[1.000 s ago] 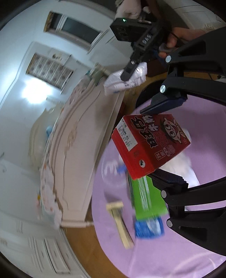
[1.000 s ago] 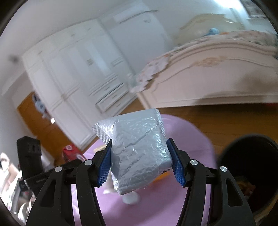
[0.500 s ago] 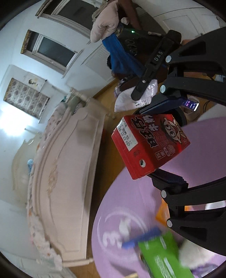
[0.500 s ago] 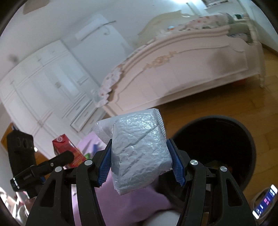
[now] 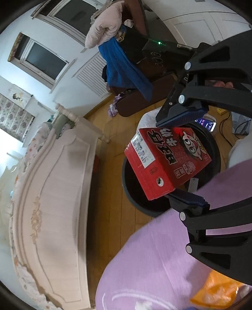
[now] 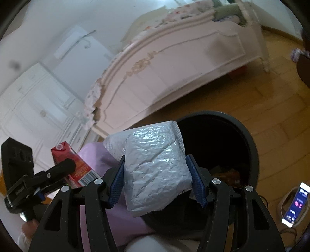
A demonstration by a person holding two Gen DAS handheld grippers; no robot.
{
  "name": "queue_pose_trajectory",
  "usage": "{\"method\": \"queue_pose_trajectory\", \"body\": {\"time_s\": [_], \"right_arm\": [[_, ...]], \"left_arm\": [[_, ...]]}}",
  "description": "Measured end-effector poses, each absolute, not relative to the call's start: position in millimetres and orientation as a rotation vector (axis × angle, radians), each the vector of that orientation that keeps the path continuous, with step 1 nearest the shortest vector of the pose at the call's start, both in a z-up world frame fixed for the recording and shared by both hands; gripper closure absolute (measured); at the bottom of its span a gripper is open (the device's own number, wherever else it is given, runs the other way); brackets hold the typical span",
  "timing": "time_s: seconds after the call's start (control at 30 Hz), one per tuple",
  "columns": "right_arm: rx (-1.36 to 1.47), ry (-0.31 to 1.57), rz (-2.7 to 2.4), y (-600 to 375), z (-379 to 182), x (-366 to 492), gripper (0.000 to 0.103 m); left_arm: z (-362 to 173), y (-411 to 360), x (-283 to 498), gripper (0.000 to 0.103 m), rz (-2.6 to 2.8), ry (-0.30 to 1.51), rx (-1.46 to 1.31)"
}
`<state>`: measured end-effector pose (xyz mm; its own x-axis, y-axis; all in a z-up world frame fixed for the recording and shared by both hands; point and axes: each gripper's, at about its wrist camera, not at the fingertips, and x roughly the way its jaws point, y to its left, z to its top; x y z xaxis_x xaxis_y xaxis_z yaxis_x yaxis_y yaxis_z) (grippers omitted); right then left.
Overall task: Collect trash
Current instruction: 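Carry the carton and foil pouch over the bin and open both tools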
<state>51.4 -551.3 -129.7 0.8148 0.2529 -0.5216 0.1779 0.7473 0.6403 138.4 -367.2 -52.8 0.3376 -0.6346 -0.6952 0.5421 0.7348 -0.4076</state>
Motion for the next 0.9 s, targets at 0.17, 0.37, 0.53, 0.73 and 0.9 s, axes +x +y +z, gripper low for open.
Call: {"method": "queue_pose_trajectory", "body": {"time_s": [0.17, 0.37, 0.53, 0.73, 0.9], "right_arm": [[0.776, 0.657, 0.02, -563.7, -152.8, 49.7, 0.043], [0.812, 0.675, 0.007, -573.4, -173.0, 48.3, 0.043], [0.829, 0.686, 0.002, -578.4, -182.9, 48.2, 0.043], [0.84, 0.689, -0.005, -581.7, -187.6, 48.1, 0.042], [0.849, 0.696, 0.0, -580.5, -186.2, 51.0, 0.036]], "left_arm": [[-64.1, -383.8, 144.4, 0.043, -0.777, 0.993, -0.093], [-72.8, -395.6, 145.7, 0.044, -0.781, 1.023, -0.072], [-77.0, -402.9, 150.3, 0.044, -0.782, 1.037, -0.063], [-79.6, -407.2, 150.4, 0.046, -0.782, 1.047, -0.055], [-79.6, -407.5, 150.4, 0.045, -0.779, 1.047, -0.049]]}}
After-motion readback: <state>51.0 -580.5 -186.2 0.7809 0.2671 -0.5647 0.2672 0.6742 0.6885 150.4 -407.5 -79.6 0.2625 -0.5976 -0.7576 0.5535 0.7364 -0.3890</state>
